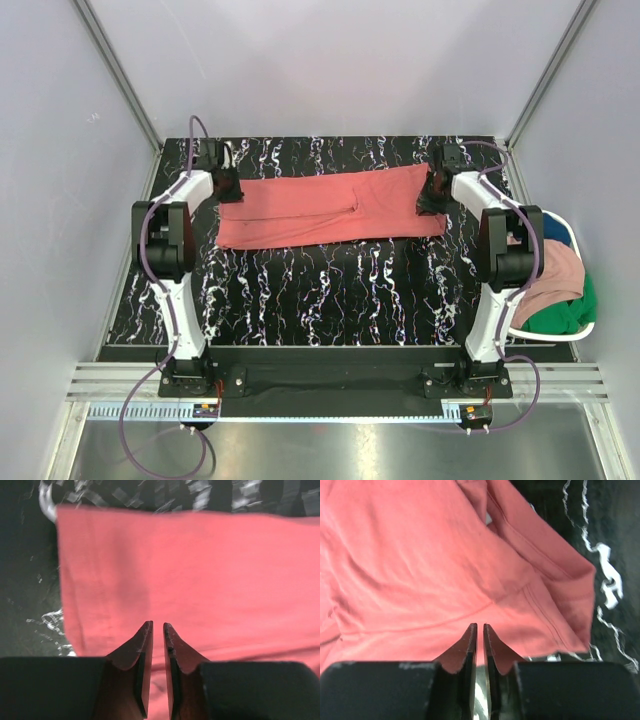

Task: Fold and stack the t-shirts
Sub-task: Fold the tshirt

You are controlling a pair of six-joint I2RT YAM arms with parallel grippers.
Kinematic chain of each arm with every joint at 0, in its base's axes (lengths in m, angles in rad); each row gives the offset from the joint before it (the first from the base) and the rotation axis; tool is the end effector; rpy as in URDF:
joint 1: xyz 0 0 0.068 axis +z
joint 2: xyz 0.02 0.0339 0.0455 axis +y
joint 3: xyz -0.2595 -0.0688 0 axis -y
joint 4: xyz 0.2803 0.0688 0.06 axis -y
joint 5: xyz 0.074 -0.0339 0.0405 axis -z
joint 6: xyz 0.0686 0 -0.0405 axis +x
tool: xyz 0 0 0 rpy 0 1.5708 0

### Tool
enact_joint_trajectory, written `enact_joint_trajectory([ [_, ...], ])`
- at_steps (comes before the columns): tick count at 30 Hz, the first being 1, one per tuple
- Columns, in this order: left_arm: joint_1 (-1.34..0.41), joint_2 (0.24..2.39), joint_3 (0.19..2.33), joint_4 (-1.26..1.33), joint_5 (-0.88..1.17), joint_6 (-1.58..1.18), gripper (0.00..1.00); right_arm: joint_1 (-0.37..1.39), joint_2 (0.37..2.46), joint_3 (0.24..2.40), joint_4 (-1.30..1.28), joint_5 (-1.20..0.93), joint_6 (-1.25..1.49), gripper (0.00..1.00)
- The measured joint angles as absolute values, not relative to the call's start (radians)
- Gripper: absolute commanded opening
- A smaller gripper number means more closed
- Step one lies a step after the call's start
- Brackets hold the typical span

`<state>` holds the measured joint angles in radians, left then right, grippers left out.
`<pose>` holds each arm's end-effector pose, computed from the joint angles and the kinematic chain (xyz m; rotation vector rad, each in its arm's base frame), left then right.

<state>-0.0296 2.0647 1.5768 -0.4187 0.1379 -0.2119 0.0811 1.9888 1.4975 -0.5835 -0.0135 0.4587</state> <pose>0.5057 -0.0244 0.1518 -0.1672 2.4800 -0.2736 0.4670 0.0389 0.1459 0.4948 2.6138 0.1969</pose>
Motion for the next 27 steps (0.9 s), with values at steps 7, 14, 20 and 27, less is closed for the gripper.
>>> enact_joint_trajectory([
  [7,-0.008,2.128,1.577,-0.53,0.028,-0.286,0.2,0.081,2.114,1.546,-0.564,-0.012,0.471,0.14],
  [14,-0.009,2.08,1.504,-0.527,-0.048,-0.403,0.2,0.08,2.245,1.757,-0.603,0.005,0.452,0.14],
  [20,-0.008,1.906,1.253,-0.499,-0.058,-0.503,0.18,0.08,2.386,1.977,-0.604,-0.057,0.415,0.17],
  [27,-0.007,1.673,0.945,-0.416,0.015,-0.633,0.21,0.08,2.511,2.175,-0.595,-0.155,0.333,0.21],
])
